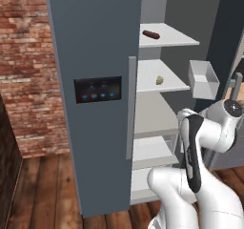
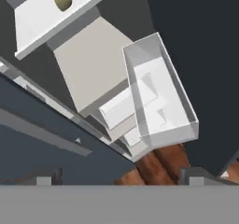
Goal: Retrieve the sausage and cheese from the fridge and place them on the cutting board on the counter.
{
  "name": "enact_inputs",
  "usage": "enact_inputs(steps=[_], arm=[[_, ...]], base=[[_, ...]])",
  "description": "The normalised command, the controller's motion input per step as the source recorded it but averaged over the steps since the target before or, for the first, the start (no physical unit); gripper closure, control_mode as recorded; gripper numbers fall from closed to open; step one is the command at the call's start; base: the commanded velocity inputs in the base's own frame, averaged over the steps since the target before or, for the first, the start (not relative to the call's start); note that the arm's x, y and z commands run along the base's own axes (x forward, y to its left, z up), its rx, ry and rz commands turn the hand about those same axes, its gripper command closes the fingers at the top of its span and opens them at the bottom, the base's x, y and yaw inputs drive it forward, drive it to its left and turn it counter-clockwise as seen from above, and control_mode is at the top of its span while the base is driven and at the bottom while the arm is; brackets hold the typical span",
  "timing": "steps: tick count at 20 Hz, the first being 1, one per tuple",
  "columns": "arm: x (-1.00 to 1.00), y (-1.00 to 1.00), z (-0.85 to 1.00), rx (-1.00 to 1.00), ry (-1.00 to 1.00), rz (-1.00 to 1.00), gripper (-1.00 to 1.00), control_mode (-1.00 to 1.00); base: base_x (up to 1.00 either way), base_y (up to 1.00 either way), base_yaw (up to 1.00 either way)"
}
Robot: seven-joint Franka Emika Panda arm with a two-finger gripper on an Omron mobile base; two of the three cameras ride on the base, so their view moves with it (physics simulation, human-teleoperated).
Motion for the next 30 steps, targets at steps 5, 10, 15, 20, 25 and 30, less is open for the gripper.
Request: enact_inputs(steps=[5, 10, 15, 20, 25, 30], arm=[[0.75, 0.01, 0.38, 0.02, 0.0, -0.37, -1.0, -1.0], [0.64, 0.02, 0.22, 0.12, 0.0, -0.46, -1.0, -1.0], [0.54, -0.01, 0.18, 0.21, 0.0, -0.47, -1.0, -1.0], [0.18, -0.31, 0.03, 0.22, 0.0, -0.41, -1.0, -1.0], [0.11, -0.62, 0.0, 0.21, 0.0, -0.44, -1.0, -1.0], [0.03, -0.5, 0.0, 0.22, -0.02, -0.38, -1.0, -1.0]], base=[[0.0, 0.0, 0.0], [0.0, 0.0, 0.0], [0.0, 0.0, 0.0], [0.0, 0.0, 0.0], [0.0, 0.0, 0.0], [0.0, 0.0, 0.0]])
